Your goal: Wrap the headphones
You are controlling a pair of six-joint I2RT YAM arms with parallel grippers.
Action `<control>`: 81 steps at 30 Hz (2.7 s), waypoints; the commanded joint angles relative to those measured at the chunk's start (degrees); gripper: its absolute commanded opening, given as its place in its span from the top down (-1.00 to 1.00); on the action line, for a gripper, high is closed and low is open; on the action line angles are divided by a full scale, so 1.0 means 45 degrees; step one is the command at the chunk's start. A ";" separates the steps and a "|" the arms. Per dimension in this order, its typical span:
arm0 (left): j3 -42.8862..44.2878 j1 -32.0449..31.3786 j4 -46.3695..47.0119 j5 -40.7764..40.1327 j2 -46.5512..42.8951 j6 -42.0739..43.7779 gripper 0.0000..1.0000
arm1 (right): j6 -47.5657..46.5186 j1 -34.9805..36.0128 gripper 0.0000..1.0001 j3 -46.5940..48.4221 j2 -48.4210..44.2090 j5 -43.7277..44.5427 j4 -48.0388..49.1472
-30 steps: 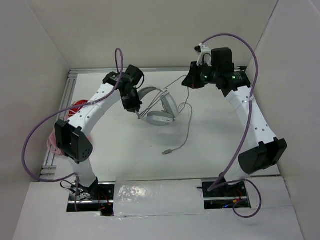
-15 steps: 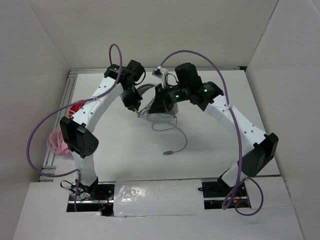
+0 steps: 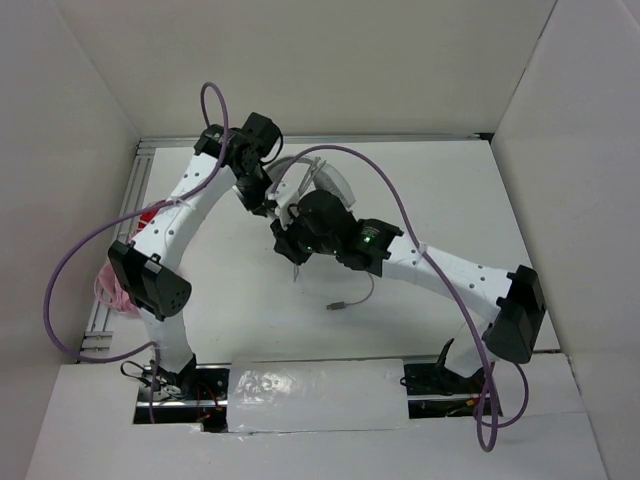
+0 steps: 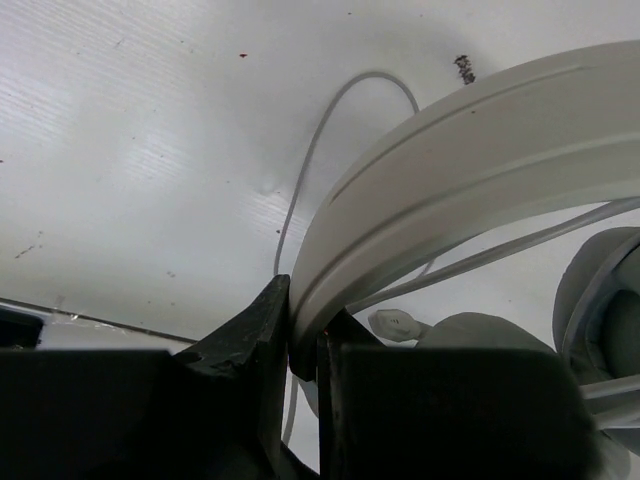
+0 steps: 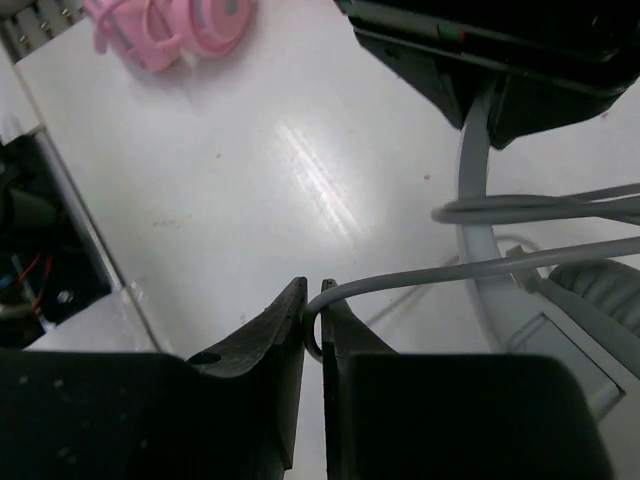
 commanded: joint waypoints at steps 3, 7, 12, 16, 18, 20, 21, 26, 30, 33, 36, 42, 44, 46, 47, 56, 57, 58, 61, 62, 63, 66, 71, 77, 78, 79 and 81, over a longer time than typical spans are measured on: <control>0.0388 0.0170 0.2543 0.0961 -0.1513 -0.0988 1.00 | -0.0371 0.1326 0.65 -0.2002 -0.0853 0.2454 0.4179; 0.0367 0.0170 0.3189 0.1976 -0.2099 -0.0734 1.00 | -0.0995 0.1681 0.65 -0.4146 -0.0834 0.3843 0.7845; 0.0426 0.0171 0.3754 0.2466 -0.2802 -0.0598 1.00 | -0.1230 0.1681 0.52 -0.6748 -0.0581 0.3981 1.2616; 0.0465 0.0170 0.4009 0.3013 -0.3349 -0.0441 1.00 | -0.1113 0.1720 0.42 -0.7787 0.0414 0.4137 1.5530; 0.0290 0.0131 0.4281 0.3169 -0.3796 -0.0402 1.00 | -0.1268 0.1759 0.30 -0.7710 0.0921 0.4506 1.6369; 0.0017 0.0151 0.4477 0.3248 -0.4110 -0.0343 1.00 | -0.1269 0.1701 0.15 -0.7514 0.1235 0.4936 1.6724; -0.0023 0.0132 0.4556 0.3306 -0.4247 -0.0266 1.00 | -0.1231 0.1681 0.12 -0.7204 0.1584 0.5673 1.6764; -0.0218 0.0132 0.5005 0.3755 -0.5184 0.0124 1.00 | -0.0628 0.0726 0.09 -0.6557 0.2465 0.5487 1.6394; -0.0452 0.0131 0.5357 0.4242 -0.5751 0.0476 1.00 | -0.0586 0.0236 0.06 -0.5718 0.3266 0.5423 1.5809; -0.0414 0.0131 0.5474 0.4517 -0.6024 0.0711 1.00 | -0.0102 -0.0212 0.05 -0.5560 0.3677 0.5388 1.5749; -0.0453 0.0170 0.5650 0.4809 -0.6357 0.0926 1.00 | 0.0253 -0.0720 0.14 -0.5638 0.3385 0.4881 1.5320; -0.0492 0.0171 0.6354 0.6372 -0.6923 0.1688 1.00 | 0.1678 -0.2476 0.74 -0.6164 0.2624 0.4062 1.4537; -0.0763 0.0151 0.6412 0.6276 -0.7158 0.1746 1.00 | 0.2011 -0.3449 0.88 -0.6691 0.2214 0.3418 1.4830; -0.1134 0.0151 0.6606 0.6353 -0.7372 0.1766 1.00 | 0.2283 -0.4194 1.00 -0.6926 0.1746 0.2329 1.4869; -0.1388 0.0170 0.6723 0.6373 -0.7470 0.1766 1.00 | 0.2305 -0.4565 1.00 -0.6947 0.1589 0.1954 1.4850; -0.2814 0.0131 0.5575 0.4230 -0.6594 0.3424 1.00 | 0.1037 -0.8336 1.00 -0.3223 -0.0013 -0.1426 0.6776; -0.3029 0.0151 0.5514 0.3896 -0.6476 0.3852 1.00 | 0.0745 -0.8551 1.00 -0.2115 -0.0033 -0.1506 0.5817; -0.3476 0.0170 0.5572 0.3796 -0.6166 0.4204 1.00 | 0.0414 -0.8979 1.00 -0.1485 0.0044 -0.1855 0.3506; -0.4743 0.0171 0.6760 0.4901 -0.5734 0.5785 1.00 | -0.0370 -0.9625 1.00 0.1054 0.0454 -0.2696 -0.0422; -0.5059 0.0132 0.7112 0.5179 -0.5694 0.6486 1.00 | -0.0371 -0.9763 1.00 0.2356 0.0784 -0.2950 -0.1332; -0.5352 0.0093 0.7657 0.5278 -0.5578 0.6647 1.00 | -0.0854 -0.9880 1.00 0.3027 0.1000 -0.3300 -0.2946; -0.6368 -0.0141 0.8150 0.4502 -0.5227 0.7429 1.00 | -0.0975 -1.0447 1.00 0.4203 0.1178 -0.4798 -0.4344; -0.5904 -0.0259 0.6494 0.0271 -0.3997 0.6712 1.00 | -0.1192 -1.1092 1.00 0.4381 0.0398 -0.7655 -0.5148; -0.4067 -0.0259 0.4401 -0.1089 -0.1731 0.5010 1.00 | -0.1134 -1.0898 1.00 0.3916 -0.0168 -1.2647 -0.5776; -0.4028 -0.0298 0.4497 -0.1204 -0.1535 0.4970 1.00 | -0.0978 -1.0665 1.00 0.3700 -0.0325 -1.3201 -0.5330; -0.3988 -0.0376 0.4517 -0.1360 -0.1456 0.4815 1.00 | -0.0822 -1.0489 0.99 0.3504 -0.0384 -1.3573 -0.5094; -0.3697 -0.0415 0.4285 -0.1498 -0.1184 0.4268 1.00 | -0.0102 -0.9712 0.97 0.3190 -0.0521 -1.4278 -0.4509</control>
